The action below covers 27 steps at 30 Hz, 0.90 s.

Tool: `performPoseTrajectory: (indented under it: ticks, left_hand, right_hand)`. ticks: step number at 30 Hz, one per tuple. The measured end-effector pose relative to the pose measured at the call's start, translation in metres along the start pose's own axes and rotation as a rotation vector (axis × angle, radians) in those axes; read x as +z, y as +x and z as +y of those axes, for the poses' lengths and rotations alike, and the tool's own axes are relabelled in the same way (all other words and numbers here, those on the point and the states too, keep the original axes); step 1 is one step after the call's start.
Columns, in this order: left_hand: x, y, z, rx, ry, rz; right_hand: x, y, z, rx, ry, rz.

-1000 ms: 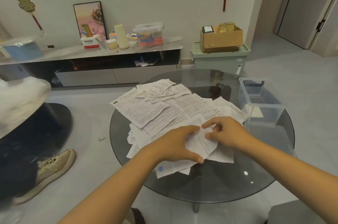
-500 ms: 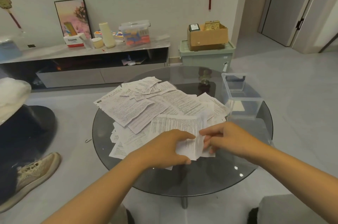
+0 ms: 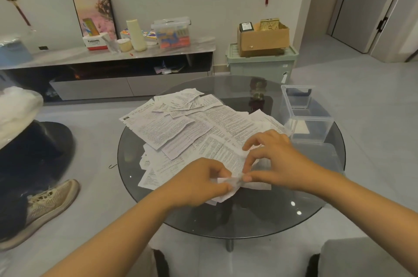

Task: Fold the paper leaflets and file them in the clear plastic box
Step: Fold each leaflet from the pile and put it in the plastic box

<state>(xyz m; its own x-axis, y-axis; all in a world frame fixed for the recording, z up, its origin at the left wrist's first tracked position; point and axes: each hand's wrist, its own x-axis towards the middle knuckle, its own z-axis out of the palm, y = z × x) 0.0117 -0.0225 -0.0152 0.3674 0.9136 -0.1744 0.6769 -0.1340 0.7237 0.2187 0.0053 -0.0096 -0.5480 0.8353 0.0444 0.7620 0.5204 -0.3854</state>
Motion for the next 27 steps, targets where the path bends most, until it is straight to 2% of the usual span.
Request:
performPoseTrajectory:
  ticks: [2, 4, 6, 9, 11, 15, 18, 20, 23, 27]
  left_hand:
    - [-0.008, -0.004, -0.001, -0.04, -0.104, -0.076]
    - [-0.015, -0.007, -0.003, -0.091, -0.228, -0.147]
    - [-0.02, -0.007, -0.01, -0.12, -0.285, -0.154]
    - [-0.025, -0.002, -0.022, -0.194, -0.522, -0.053]
    - [-0.025, 0.0, -0.024, -0.261, -0.622, 0.057]
    - [-0.019, 0.003, -0.03, -0.317, -0.279, 0.329]
    - [-0.01, 0.003, -0.035, -0.261, -0.082, 0.44]
    - [-0.003, 0.002, -0.038, -0.198, -0.006, 0.45]
    - [0.007, -0.001, -0.045, -0.133, 0.06, 0.379]
    - [0.012, -0.002, -0.049, -0.061, 0.301, 0.351]
  right_hand:
    - [-0.004, 0.004, 0.006, 0.005, 0.049, -0.099]
    - [-0.008, 0.008, 0.009, 0.036, 0.21, -0.192]
    - [-0.009, 0.012, 0.009, 0.061, 0.348, -0.256]
    - [-0.004, 0.022, 0.005, 0.093, 0.408, -0.251]
    - [0.003, 0.029, 0.002, 0.149, 0.468, -0.185]
    - [0.016, 0.044, -0.002, 0.269, 0.623, -0.066]
    - [0.029, 0.047, -0.003, 0.315, 0.507, -0.021]
    - [0.037, 0.044, -0.005, 0.316, 0.407, 0.007]
    - [0.047, 0.041, -0.007, 0.272, 0.329, 0.056]
    - [0.053, 0.038, -0.009, 0.185, 0.193, 0.103]
